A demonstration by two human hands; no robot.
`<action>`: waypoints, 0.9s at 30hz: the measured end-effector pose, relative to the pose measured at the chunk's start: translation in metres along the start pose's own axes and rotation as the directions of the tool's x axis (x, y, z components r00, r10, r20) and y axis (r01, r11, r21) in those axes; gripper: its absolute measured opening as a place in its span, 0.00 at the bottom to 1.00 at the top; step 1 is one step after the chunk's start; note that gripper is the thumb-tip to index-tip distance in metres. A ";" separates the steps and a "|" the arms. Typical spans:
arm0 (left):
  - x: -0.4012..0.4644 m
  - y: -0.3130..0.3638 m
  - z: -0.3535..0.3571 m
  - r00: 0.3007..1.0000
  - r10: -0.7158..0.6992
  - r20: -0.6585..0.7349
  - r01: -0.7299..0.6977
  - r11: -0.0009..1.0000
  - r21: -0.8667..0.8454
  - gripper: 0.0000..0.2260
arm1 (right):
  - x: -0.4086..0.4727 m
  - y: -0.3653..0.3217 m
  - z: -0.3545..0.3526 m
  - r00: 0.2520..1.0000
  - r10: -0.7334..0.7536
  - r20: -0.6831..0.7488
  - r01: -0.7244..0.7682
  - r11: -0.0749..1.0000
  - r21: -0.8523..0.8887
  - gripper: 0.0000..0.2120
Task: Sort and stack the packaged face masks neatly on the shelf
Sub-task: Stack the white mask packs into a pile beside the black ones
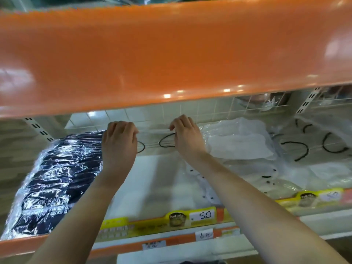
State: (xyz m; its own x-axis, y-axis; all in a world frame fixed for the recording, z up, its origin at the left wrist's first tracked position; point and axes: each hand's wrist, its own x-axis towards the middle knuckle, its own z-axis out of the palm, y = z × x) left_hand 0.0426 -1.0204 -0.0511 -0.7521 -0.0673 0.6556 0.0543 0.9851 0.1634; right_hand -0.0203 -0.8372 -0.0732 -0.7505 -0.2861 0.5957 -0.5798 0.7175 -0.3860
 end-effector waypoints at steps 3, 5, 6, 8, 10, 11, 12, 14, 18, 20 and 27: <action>-0.001 -0.008 0.008 0.998 0.012 0.066 -0.013 1.000 0.008 0.06 | 0.001 -0.001 0.007 0.996 0.063 0.057 -0.057 0.992 -0.111 0.17; -0.006 -0.013 0.014 0.992 0.012 0.130 -0.010 1.000 -0.014 0.08 | -0.003 -0.002 0.011 0.974 0.118 0.192 -0.077 0.975 -0.211 0.15; -0.010 -0.015 0.017 0.987 0.011 0.158 -0.007 1.000 -0.022 0.08 | -0.007 -0.001 0.014 0.950 0.154 0.273 -0.087 0.966 -0.244 0.15; -0.019 -0.018 0.022 0.979 0.011 0.203 -0.006 1.000 -0.026 0.09 | -0.016 -0.001 0.019 0.903 0.204 0.377 -0.098 0.955 -0.279 0.17; -0.030 -0.021 0.025 0.969 0.009 0.249 0.000 0.999 -0.033 0.10 | -0.025 -0.003 0.022 0.887 0.208 0.413 -0.085 0.952 -0.295 0.16; -0.035 -0.022 0.027 0.963 -0.006 0.271 0.016 0.999 -0.034 0.10 | -0.028 -0.005 0.023 0.885 0.205 0.417 -0.076 0.949 -0.304 0.15; -0.039 -0.023 0.029 0.956 -0.026 0.294 0.036 0.999 -0.029 0.10 | -0.031 -0.005 0.026 0.885 0.198 0.421 -0.066 0.949 -0.309 0.14; -0.046 -0.024 0.032 0.933 -0.062 0.355 0.068 0.998 -0.004 0.09 | -0.036 -0.008 0.029 0.894 0.177 0.412 -0.048 0.952 -0.303 0.13; -0.050 -0.022 0.036 0.914 -0.057 0.402 0.052 0.998 0.025 0.03 | -0.038 -0.011 0.035 0.898 0.171 0.405 -0.044 0.951 -0.305 0.13; -0.052 -0.019 0.037 0.914 -0.039 0.403 0.039 0.999 0.008 0.03 | -0.037 -0.013 0.034 0.901 0.177 0.396 -0.039 0.942 -0.333 0.14; -0.054 -0.008 0.040 0.885 -0.016 0.465 0.029 0.999 -0.022 0.16 | -0.036 -0.015 0.030 0.917 0.226 0.329 -0.059 0.892 -0.449 0.16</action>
State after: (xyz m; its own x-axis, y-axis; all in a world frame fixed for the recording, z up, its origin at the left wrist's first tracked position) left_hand 0.0563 -1.0183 -0.1174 -0.9721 -0.0012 0.2347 0.0468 0.9789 0.1990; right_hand 0.0062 -0.8571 -0.1098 -0.9235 -0.3089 0.2276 -0.3305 0.9417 -0.0628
